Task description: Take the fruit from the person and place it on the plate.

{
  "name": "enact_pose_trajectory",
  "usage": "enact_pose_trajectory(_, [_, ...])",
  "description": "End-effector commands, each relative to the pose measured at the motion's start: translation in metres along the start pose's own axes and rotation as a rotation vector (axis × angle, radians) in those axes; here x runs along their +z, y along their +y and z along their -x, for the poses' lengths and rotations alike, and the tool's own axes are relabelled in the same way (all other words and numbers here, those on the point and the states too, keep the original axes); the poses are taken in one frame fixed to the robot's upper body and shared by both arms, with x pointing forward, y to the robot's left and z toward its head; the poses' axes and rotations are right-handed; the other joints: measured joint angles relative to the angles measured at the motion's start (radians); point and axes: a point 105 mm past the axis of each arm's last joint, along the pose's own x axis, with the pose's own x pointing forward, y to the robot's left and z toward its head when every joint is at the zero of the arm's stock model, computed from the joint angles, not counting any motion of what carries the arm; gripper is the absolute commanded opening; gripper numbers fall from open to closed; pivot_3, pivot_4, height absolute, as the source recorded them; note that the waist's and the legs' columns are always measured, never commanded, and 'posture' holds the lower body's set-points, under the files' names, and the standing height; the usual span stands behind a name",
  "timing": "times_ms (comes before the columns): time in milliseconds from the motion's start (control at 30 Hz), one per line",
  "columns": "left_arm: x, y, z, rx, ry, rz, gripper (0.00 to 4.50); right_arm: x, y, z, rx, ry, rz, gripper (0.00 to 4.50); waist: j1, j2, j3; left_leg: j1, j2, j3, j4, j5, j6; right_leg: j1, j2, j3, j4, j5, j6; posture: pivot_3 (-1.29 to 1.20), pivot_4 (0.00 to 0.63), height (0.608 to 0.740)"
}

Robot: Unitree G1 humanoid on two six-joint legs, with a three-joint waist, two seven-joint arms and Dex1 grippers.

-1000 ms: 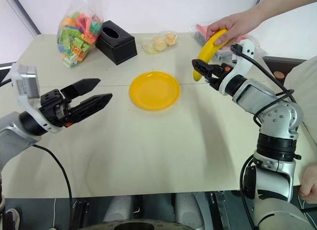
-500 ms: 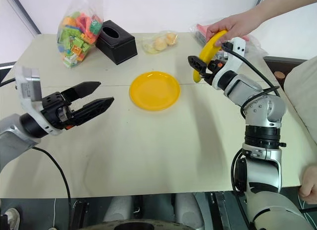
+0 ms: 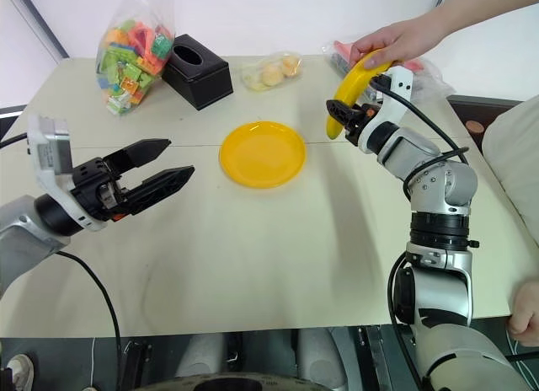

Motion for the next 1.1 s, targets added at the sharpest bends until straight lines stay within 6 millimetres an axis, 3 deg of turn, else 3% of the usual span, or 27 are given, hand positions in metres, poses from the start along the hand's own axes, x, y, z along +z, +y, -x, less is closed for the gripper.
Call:
enact_pose_trajectory(33, [0.006,-0.003,0.002,0.001,-0.022,-0.034,4.50,0.011,0.024,0.002,0.072,-0.047,0.002,1.66,-0.001,0.000,0.000,0.000,0.000,0.000,0.000,0.000,0.000,0.000,0.000,0.000,0.000,0.000,0.000,0.00,0.150,0.740])
enact_pose_trajectory(167, [0.007,0.003,0.006,0.041,-0.024,-0.046,4.50,0.003,0.039,-0.004,0.094,-0.041,-0.105,1.66,-0.003,0.000,0.000,0.000,0.000,0.000,-0.001,0.000,0.000,0.000,0.000,0.000,0.000,0.000,0.000,0.00,0.150,0.740])
enact_pose_trajectory(333, [0.005,0.007,0.014,0.087,-0.011,-0.050,4.50,-0.017,0.078,-0.024,0.156,0.016,-0.209,1.66,-0.004,0.000,0.000,0.000,0.001,0.000,-0.001,0.000,0.000,-0.001,0.000,0.000,0.000,0.000,0.000,0.00,0.150,0.740])
enact_pose_trajectory(467, [-0.001,0.009,0.026,0.136,0.017,-0.050,4.50,-0.050,0.110,-0.044,0.187,0.110,-0.236,1.66,-0.007,0.000,0.000,0.000,0.001,0.000,-0.001,0.000,0.000,-0.001,0.000,0.000,0.000,0.000,0.000,0.00,0.150,0.740])
enact_pose_trajectory(767, [-0.003,0.006,0.036,0.191,0.016,-0.058,4.50,-0.110,0.110,-0.071,0.085,0.299,-0.196,1.66,-0.003,0.000,0.000,-0.001,0.000,0.000,-0.001,0.000,0.000,-0.001,-0.001,-0.001,-0.002,0.000,-0.001,0.00,0.150,0.740])
enact_pose_trajectory(1067, [-0.004,0.003,0.036,0.202,0.014,-0.058,4.50,-0.117,0.089,-0.077,-0.004,0.319,-0.168,1.66,-0.007,0.000,0.000,-0.001,0.000,0.000,-0.002,0.000,0.000,-0.001,-0.001,-0.001,-0.002,0.000,-0.001,0.00,0.150,0.740])
enact_pose_trajectory(1100, [-0.004,0.002,0.036,0.201,0.014,-0.058,4.50,-0.117,0.089,-0.077,-0.006,0.319,-0.166,2.01,-0.006,0.000,0.000,-0.001,0.000,0.000,-0.002,0.000,0.000,-0.001,-0.001,-0.001,-0.002,0.000,-0.001,0.00,0.150,0.740])
